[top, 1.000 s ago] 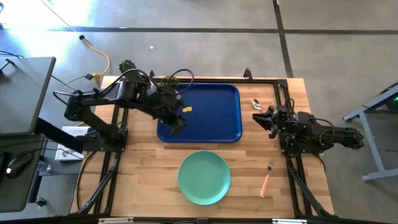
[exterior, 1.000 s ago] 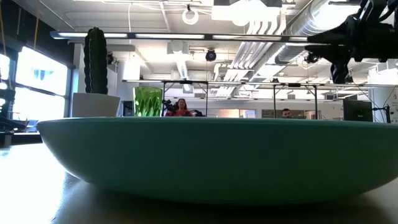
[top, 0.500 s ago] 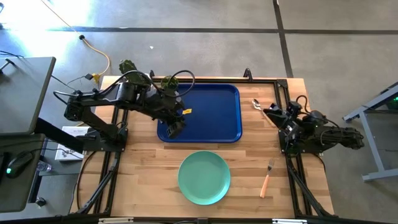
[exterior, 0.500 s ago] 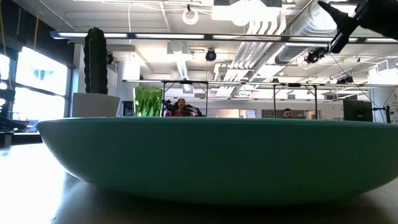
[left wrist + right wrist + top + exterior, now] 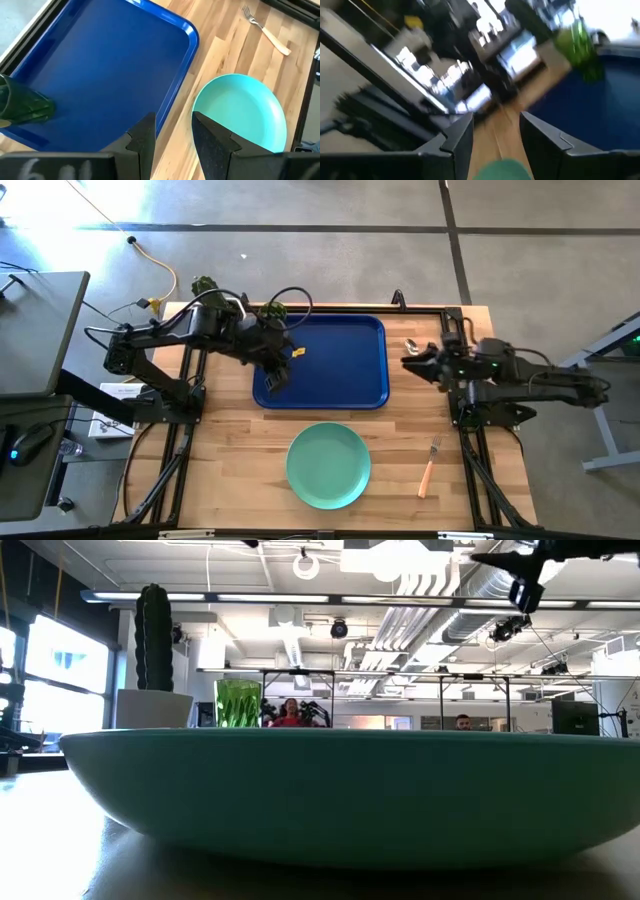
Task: Pick and place plate/cup/fork/spoon on tray
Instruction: Put the light blue plate on the blue tray
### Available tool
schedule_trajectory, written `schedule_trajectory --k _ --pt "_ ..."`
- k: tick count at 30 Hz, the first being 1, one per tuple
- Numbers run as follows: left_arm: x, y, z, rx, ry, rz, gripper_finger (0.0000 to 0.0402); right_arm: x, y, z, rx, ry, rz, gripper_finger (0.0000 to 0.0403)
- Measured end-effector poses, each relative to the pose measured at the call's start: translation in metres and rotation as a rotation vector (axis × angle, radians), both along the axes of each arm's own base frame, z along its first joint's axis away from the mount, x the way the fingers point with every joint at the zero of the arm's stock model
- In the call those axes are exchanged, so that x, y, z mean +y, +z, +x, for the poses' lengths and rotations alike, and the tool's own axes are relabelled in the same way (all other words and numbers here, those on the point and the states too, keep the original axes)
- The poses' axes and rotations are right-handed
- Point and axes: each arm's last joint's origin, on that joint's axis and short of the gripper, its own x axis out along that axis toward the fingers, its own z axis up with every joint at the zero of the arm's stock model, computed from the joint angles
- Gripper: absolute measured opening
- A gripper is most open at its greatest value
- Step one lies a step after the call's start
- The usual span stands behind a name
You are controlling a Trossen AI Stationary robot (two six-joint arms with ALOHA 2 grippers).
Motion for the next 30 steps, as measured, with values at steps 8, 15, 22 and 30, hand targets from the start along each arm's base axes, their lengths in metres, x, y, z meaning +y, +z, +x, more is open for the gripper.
schedule_trajectory --k 8,15,22,30 --pt "0.006 -0.002 -0.004 0.049 -0.018 0.023 0.0115 0.006 0.021 0.049 0.211 0.116 0.059 0.0151" --pt "0.008 -0.006 -0.010 0.127 -0.034 0.033 0.0115 0.022 0.021 0.085 0.406 0.147 0.097 0.0151" --pt "0.002 -0.008 -0.014 0.176 -0.061 0.033 0.0115 0.043 0.002 0.114 0.540 0.176 0.177 0.0151" --pt "-0.011 -0.010 -0.017 0.215 -0.106 0.036 0.0115 0.068 -0.025 0.129 0.672 0.165 0.234 0.0151"
